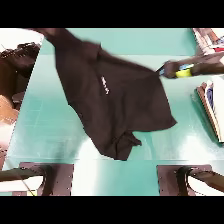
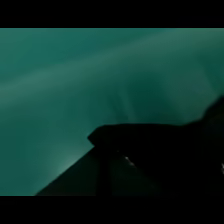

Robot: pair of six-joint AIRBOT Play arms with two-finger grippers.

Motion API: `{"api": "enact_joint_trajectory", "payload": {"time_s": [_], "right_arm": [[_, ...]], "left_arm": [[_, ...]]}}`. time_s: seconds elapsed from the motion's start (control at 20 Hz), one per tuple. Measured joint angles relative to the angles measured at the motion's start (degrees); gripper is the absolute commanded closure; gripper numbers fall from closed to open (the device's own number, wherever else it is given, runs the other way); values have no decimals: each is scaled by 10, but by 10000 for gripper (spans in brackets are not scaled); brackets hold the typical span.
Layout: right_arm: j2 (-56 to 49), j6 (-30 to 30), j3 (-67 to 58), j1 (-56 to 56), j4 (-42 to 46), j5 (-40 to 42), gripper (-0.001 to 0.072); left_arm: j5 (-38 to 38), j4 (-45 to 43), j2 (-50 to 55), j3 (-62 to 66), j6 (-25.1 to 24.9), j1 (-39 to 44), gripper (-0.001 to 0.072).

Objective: Fold the shirts.

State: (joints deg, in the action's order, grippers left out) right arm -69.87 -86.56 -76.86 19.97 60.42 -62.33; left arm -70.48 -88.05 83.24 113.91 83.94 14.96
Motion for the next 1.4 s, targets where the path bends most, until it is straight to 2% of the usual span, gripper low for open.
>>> {"api": "enact_joint_trajectory", "payload": {"time_s": [0.25, 0.3, 0.35, 0.4, 0.5, 0.55, 0.6, 0.65, 0.9, 1.05, 1.2, 1.4], "right_arm": [[-116, -6, 27, 59, -4, 71, 692], [-130, -7, 22, 64, -4, 77, 692], [-143, -7, 16, 68, -4, 83, 692], [-154, -8, 8, 71, -4, 84, 692], [-166, -8, -7, 75, -4, 89, 686], [-170, -8, -15, 76, -4, 90, 547], [-173, -8, -23, 76, -4, 90, 341], [-175, -8, -31, 76, -4, 87, 278], [-166, -7, -55, 47, -4, 40, 279], [-129, -3, -30, 16, -3, 30, 279], [-79, -1, 18, -15, -3, 27, 279], [-12, 1, 89, -49, -4, 40, 279]], "left_arm": [[6, -3, 158, -17, 5, 0, 679], [16, -4, 174, -17, 8, 0, 473], [23, -4, 186, -18, 10, 0, 185], [28, -5, 196, -18, 12, 0, 153], [38, -13, 204, -17, 14, 0, 162], [36, -15, 206, -17, 15, -2, 162], [31, -19, 205, -17, 16, -7, 161], [23, -21, 200, -17, 17, -14, 162], [-76, -20, 140, -40, 39, -88, 161], [-102, 2, 69, -133, 49, -119, 161], [-79, 42, -21, -297, 63, -132, 161], [3, 169, -134, -551, 71, -130, 161]]}}
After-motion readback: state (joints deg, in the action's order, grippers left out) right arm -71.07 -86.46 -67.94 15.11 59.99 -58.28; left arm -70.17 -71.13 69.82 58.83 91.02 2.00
